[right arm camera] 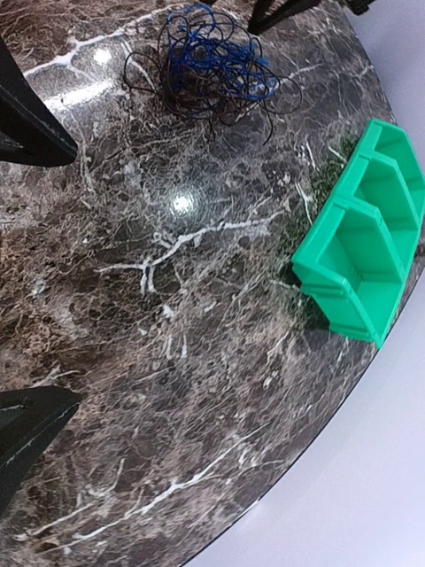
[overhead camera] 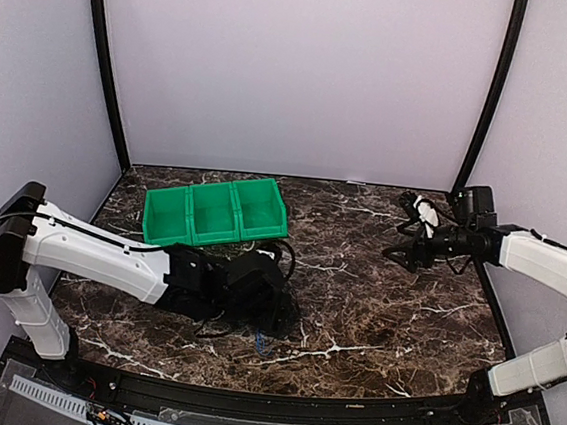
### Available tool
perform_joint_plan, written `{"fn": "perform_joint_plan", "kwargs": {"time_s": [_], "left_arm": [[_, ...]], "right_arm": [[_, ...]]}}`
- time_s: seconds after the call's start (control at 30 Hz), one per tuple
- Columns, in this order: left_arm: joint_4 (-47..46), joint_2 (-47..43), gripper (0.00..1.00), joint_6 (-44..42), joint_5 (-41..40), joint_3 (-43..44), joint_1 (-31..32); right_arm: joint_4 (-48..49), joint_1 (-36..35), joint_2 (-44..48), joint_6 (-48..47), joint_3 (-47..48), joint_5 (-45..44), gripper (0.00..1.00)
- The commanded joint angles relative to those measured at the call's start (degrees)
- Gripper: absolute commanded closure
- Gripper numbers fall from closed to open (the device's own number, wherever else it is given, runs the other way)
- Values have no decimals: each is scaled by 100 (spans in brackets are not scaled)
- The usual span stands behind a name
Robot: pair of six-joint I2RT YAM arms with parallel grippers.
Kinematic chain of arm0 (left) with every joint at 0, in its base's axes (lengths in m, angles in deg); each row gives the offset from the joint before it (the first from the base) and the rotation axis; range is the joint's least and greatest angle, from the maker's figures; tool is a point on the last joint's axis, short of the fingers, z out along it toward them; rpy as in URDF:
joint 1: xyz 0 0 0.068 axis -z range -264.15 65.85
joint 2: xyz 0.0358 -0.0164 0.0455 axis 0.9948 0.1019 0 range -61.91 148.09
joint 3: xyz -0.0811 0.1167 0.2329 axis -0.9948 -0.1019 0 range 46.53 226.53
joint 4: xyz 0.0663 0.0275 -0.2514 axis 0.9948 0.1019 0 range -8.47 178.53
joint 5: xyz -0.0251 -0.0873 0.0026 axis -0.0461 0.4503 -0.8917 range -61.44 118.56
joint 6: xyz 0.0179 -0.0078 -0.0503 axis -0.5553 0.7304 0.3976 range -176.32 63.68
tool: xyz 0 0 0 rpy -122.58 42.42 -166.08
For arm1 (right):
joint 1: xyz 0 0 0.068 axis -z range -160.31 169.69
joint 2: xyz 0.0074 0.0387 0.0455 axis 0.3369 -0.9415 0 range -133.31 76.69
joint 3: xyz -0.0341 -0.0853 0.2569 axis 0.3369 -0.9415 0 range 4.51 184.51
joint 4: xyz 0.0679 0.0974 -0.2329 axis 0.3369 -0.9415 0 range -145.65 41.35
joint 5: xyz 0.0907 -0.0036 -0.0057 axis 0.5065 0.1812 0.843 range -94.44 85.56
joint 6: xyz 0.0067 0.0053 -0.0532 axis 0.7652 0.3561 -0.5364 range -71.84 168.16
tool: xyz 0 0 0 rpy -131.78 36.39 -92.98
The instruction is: Untangle the cables
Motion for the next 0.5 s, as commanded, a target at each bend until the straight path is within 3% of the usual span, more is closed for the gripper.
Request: {"fn": "perform_joint_plan", "kwargs": {"time_s": [0.0, 0.27, 0.47], "left_arm": [[426, -773, 24, -428, 53, -77, -23], [241, -2493, 26, -107, -355, -1578, -27], [248, -3138, 43, 742, -603, -2582, -259]], "right_arm": [[-803, -509, -146, -504, 504, 97, 14], [-1299, -1834, -231, -1071, 940, -65, 23], [-1505, -2916, -617, -962, 1562, -387, 27]]}}
